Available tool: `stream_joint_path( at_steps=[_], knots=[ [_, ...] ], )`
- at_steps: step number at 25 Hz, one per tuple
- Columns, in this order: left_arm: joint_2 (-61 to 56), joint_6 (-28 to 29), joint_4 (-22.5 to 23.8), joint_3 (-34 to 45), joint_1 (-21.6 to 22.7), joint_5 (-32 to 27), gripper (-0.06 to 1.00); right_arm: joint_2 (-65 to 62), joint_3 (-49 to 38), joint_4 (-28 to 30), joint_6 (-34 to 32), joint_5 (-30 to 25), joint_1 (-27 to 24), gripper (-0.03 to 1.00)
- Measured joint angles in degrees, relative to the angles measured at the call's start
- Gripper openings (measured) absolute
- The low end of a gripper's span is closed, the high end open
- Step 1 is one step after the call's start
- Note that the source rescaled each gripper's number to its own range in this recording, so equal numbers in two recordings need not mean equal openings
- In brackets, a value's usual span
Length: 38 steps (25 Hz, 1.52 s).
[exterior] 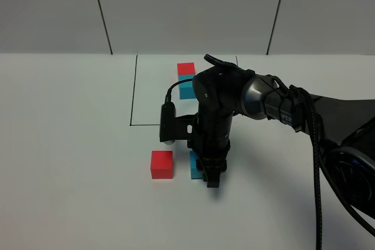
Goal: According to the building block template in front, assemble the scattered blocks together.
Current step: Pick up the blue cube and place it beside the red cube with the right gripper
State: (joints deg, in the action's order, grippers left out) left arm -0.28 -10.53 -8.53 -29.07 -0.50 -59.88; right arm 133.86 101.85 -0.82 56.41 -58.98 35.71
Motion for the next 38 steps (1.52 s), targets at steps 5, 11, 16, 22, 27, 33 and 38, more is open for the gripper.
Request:
stream_joint_path(
  at_steps=[5, 11, 16, 22, 27, 33, 38],
  knots=[
    [0.0, 0.0, 0.0, 0.0, 0.0, 0.0, 0.68, 0.5, 0.3, -0.8, 0.0, 0.3, 0.4, 0.0],
    [0.0, 0.1, 0.0, 0.0, 0.0, 0.0, 0.68, 0.7, 0.4, -2.4, 0.0, 0.9, 0.5, 0.0],
    [0.0, 0.1, 0.0, 0.0, 0.0, 0.0, 0.68, 1.2, 0.8, -3.1, 0.0, 1.6, 0.6, 0.0],
    [0.0, 0.1, 0.0, 0.0, 0.0, 0.0, 0.68, 1.3, 0.9, -3.0, -0.1, 2.5, 1.3, 0.0],
    [0.0, 0.1, 0.0, 0.0, 0.0, 0.0, 0.68, 1.4, 0.9, -2.7, -0.1, 3.0, 1.8, 0.0],
    [0.0, 0.1, 0.0, 0.0, 0.0, 0.0, 0.68, 1.5, 1.0, -2.7, -0.3, 3.4, 2.3, 0.0],
    [0.0, 0.1, 0.0, 0.0, 0.0, 0.0, 0.68, 1.5, 1.0, -2.7, -0.3, 3.4, 2.3, 0.0]
  ],
)
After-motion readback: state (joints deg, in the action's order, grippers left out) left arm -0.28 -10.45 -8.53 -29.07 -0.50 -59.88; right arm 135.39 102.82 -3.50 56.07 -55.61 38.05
